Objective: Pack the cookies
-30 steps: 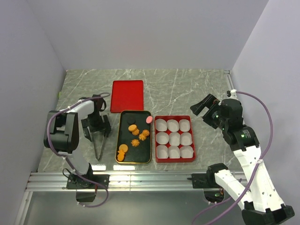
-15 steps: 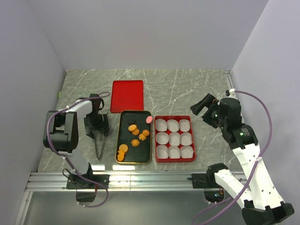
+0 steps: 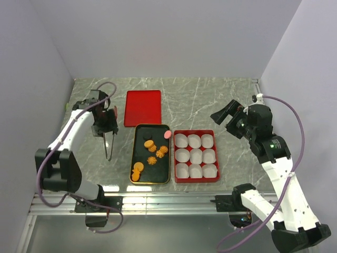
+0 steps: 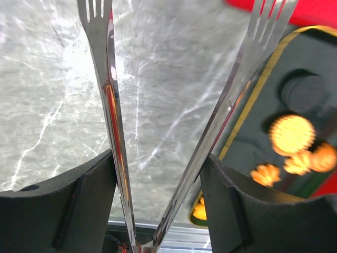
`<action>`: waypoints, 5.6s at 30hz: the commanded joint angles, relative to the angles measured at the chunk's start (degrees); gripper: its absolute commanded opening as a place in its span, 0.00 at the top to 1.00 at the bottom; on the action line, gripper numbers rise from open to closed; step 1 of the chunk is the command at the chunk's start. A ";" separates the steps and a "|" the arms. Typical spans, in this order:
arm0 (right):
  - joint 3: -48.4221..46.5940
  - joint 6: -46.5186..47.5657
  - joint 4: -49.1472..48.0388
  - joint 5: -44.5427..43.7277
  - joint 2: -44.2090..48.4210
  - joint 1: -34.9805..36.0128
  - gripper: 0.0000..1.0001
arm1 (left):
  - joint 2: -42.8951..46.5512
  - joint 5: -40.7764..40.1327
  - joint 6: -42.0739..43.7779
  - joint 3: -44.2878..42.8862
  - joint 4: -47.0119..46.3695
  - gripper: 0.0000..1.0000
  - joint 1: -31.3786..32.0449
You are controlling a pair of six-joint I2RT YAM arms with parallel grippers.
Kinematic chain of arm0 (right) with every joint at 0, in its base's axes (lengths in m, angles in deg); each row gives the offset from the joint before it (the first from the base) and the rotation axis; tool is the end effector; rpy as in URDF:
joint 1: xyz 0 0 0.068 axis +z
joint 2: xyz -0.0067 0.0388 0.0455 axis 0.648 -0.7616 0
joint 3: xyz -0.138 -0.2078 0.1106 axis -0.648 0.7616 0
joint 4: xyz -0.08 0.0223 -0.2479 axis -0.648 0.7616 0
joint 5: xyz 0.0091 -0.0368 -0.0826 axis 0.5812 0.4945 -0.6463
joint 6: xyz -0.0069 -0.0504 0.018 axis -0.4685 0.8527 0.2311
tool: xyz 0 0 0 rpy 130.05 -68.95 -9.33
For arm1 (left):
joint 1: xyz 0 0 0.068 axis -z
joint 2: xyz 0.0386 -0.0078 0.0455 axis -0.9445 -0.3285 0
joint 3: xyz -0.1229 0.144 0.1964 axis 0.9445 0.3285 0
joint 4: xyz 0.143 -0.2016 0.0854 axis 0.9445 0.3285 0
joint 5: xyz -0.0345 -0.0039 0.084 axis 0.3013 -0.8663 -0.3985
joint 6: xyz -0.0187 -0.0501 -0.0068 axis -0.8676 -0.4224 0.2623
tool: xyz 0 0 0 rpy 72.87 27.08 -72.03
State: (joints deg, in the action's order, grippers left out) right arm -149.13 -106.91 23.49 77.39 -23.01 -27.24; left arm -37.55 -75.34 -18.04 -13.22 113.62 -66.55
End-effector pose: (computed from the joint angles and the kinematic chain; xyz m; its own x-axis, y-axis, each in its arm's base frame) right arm 0.1620 0.0410 0.3668 -0.5376 0.5605 -0.6299 0.0788 0.7772 0.6243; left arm 0.2856 -0.0200 0.2528 -0.9013 -0.3048 -0.3077 -0.2920 0.9524 -0.0882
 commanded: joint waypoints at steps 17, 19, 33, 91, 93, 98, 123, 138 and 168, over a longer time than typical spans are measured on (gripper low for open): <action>-22.77 -3.65 -4.65 18.45 -23.51 15.06 0.01 | 9.68 6.52 -9.21 -13.72 6.82 0.42 24.36; -22.59 -4.01 -5.80 18.19 -24.12 16.20 0.01 | 10.21 6.79 -10.97 -14.34 6.38 0.42 25.95; -20.56 -9.37 -10.72 18.98 -29.66 23.94 0.01 | 14.69 6.71 -18.80 -16.98 4.00 0.46 33.87; -25.05 -22.20 -13.97 26.27 -38.37 27.99 0.92 | 21.55 -4.02 -38.31 -7.84 -3.89 0.01 48.73; -24.35 -22.82 -14.59 26.36 -38.01 27.99 0.92 | 21.73 -3.32 -38.84 -6.35 -7.31 0.01 48.73; -23.20 -25.11 -15.64 28.03 -37.66 28.07 0.92 | 19.18 -6.46 -39.98 -6.95 -7.60 0.00 49.86; -21.61 -25.81 -14.06 29.61 -37.48 28.07 0.77 | 16.02 -9.91 -36.38 -11.97 -6.54 0.73 50.22; -23.82 -18.35 -4.68 27.33 -35.82 23.25 0.35 | 19.79 -13.42 -36.38 -11.27 2.15 0.83 50.04; -2.72 1.26 13.27 17.40 -11.21 8.39 0.32 | 16.11 -4.99 -28.91 3.85 3.22 0.54 50.04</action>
State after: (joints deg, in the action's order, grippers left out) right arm -151.32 -107.24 36.63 95.73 -35.16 -18.09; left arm -19.74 -80.72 -48.66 -7.95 118.67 -16.36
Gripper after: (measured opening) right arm 0.685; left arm 0.433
